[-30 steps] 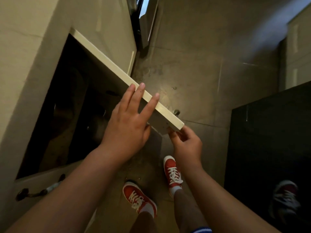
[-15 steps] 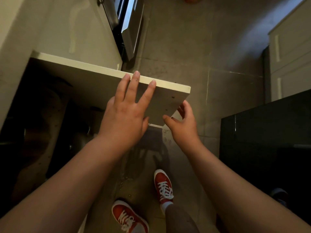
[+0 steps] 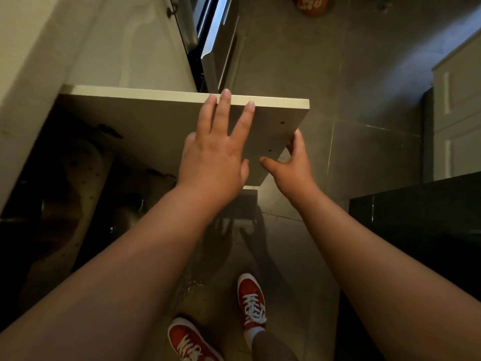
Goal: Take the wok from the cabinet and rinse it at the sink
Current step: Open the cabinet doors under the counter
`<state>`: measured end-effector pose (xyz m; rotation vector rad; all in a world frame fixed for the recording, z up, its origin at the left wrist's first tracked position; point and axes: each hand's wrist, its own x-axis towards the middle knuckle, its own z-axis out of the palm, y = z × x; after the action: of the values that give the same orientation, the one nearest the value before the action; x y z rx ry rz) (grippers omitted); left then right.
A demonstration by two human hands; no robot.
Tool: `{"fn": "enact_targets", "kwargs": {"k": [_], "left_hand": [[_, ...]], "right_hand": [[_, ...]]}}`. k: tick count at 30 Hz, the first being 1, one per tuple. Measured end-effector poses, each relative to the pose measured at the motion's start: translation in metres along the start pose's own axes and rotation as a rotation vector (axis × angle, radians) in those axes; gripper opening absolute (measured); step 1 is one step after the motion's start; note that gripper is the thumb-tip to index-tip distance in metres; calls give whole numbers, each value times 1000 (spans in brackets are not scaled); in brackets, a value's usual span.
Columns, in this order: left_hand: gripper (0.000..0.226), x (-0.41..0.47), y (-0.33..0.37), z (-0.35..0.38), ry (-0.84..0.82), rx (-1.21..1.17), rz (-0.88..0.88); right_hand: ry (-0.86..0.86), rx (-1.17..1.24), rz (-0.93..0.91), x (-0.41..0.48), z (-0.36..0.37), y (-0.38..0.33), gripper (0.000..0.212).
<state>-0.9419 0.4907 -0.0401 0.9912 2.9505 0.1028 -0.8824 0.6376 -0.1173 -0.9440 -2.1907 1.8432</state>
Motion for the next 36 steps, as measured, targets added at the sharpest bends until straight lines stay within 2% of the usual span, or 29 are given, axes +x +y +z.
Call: {"fn": "enact_targets", "kwargs": {"k": [3, 6, 9, 12, 16, 19, 22, 25, 28, 32, 36], "left_hand": [[87, -1, 0, -5, -6, -53, -7], [69, -17, -7, -15, 12, -187, -3], [48, -60, -26, -23, -15, -362, -92], [42, -128, -48, -19, -114, -421, -301], [39, -228, -80, -19, -212, -461, -581], [36, -300, -102, -25, -231, -444, -754], [34, -356, -121, -31, -206, -394, -890], [32, -396, -137, -30, -135, -381, -967], [37, -418, -144, -29, -81, -357, -970], [47, -433, -148, -33, -52, -374, -962], [59, -442, -146, -36, -38, -369, -949]], "right_hand": [[-14, -58, 16, 4, -2, 2, 77], [-3, -91, 53, -3, -3, 6, 76], [14, -176, 201, -31, 11, 15, 86], [-189, -259, 218, -83, 40, 29, 75], [-616, -232, 244, -149, 90, 33, 25], [-856, -282, 235, -189, 135, 20, 19], [-1023, -365, 158, -224, 186, 0, 21], [-1137, -397, -22, -252, 235, -27, 33], [-1175, -375, -135, -276, 278, -52, 51], [-1196, -519, -174, -294, 314, -71, 35], [-1208, -571, -164, -291, 315, -79, 22]]}}
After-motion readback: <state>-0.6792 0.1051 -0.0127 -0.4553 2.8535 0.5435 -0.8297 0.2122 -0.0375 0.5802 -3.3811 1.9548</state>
